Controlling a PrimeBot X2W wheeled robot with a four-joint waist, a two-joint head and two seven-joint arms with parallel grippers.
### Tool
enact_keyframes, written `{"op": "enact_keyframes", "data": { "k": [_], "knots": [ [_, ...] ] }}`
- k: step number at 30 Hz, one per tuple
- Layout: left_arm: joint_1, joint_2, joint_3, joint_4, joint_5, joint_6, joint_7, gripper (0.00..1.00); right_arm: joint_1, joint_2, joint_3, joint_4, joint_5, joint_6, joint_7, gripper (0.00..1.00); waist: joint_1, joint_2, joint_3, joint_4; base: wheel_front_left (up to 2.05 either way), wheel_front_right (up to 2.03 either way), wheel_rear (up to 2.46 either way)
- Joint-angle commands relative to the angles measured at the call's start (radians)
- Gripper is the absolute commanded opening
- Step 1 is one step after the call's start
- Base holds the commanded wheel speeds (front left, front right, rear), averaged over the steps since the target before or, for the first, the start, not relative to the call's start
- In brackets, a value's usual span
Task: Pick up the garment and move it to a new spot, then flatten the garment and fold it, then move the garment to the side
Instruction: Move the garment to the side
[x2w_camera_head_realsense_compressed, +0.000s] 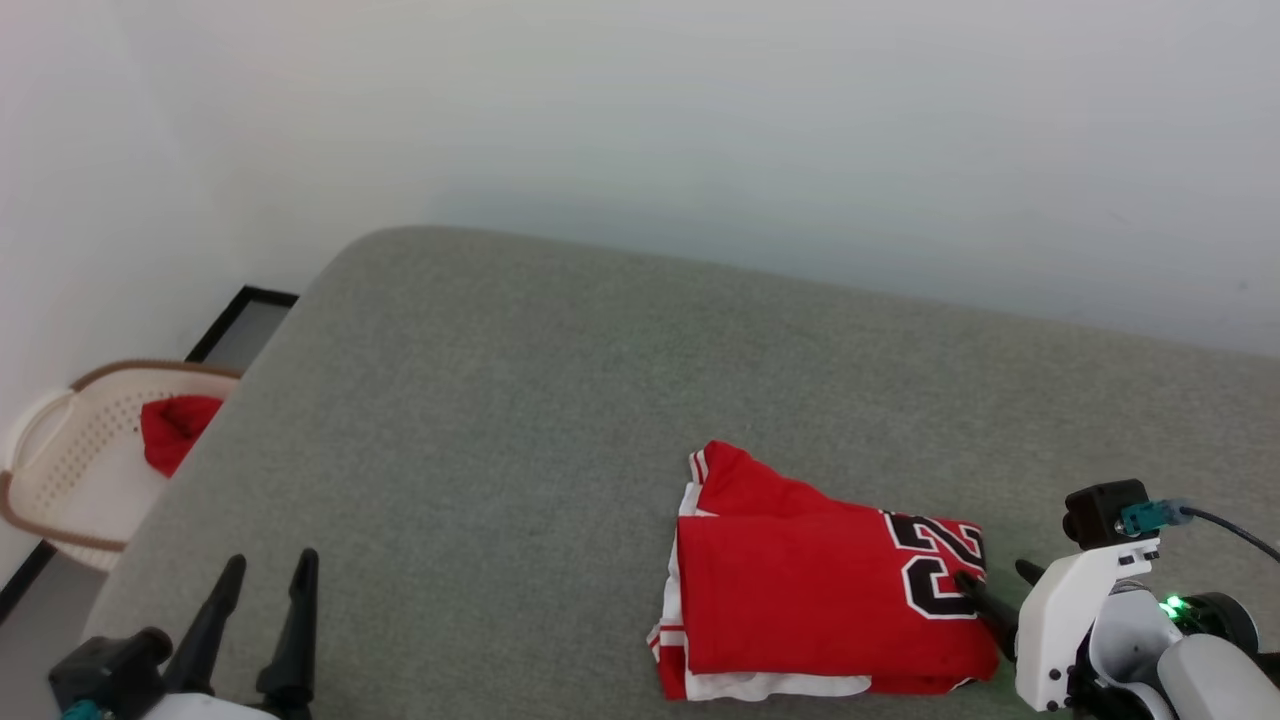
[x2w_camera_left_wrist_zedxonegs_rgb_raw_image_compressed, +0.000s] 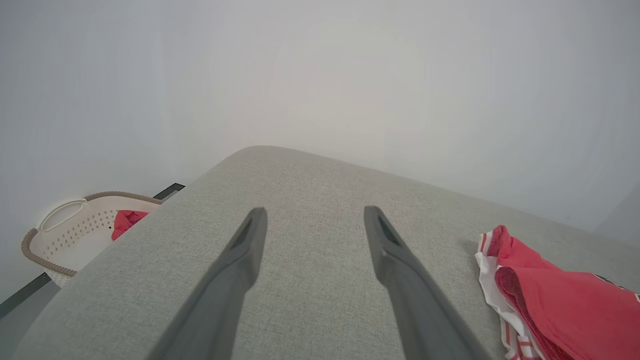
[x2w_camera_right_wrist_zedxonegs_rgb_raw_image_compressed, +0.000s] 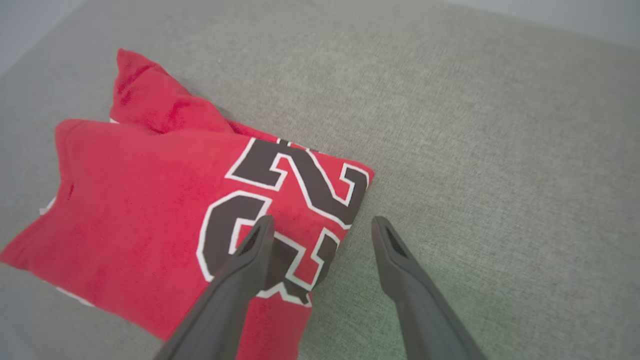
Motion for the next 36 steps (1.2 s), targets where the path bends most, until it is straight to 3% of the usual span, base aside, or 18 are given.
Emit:
{"op": "enact_keyframes", "data": {
  "k": [1, 18, 20, 28, 36],
  "knots": [
    [-0.014, -0.008, -0.006, 0.001, -0.005, -0.001, -0.006, 1.00, -0.020, 0.001, -0.021, 0.009, -0.014, -0.001, 0.047, 1.00, 0.0000, 0.0000, 0.033, 0.021, 0.00, 0.00, 0.00],
    [-0.084, -0.028, -0.030, 0.050, -0.024, -0.008, -0.029, 1.00, -0.054, 0.081, -0.092, 0.089, -0.074, 0.000, 0.333, 1.00, 0.0000, 0.0000, 0.111, 0.053, 0.00, 0.00, 0.00],
    [-0.088, -0.028, -0.030, 0.055, -0.028, -0.009, -0.032, 1.00, -0.060, 0.095, -0.074, 0.102, -0.059, 0.000, 0.363, 0.00, 0.0000, 0.0000, 0.113, 0.053, 0.00, 0.00, 0.00],
    [-0.099, -0.024, -0.035, 0.072, -0.036, -0.012, -0.037, 1.00, -0.120, 0.084, -0.036, 0.099, -0.003, 0.000, 0.406, 0.00, 0.0000, 0.0000, 0.112, 0.043, 0.00, 0.00, 0.00],
    [-0.104, -0.016, -0.037, 0.068, -0.028, -0.013, -0.042, 1.00, -0.179, 0.010, 0.019, 0.039, 0.030, 0.000, 0.390, 0.00, 0.0000, 0.0000, 0.092, 0.008, 0.00, 0.00, 0.00]
  ]
}}
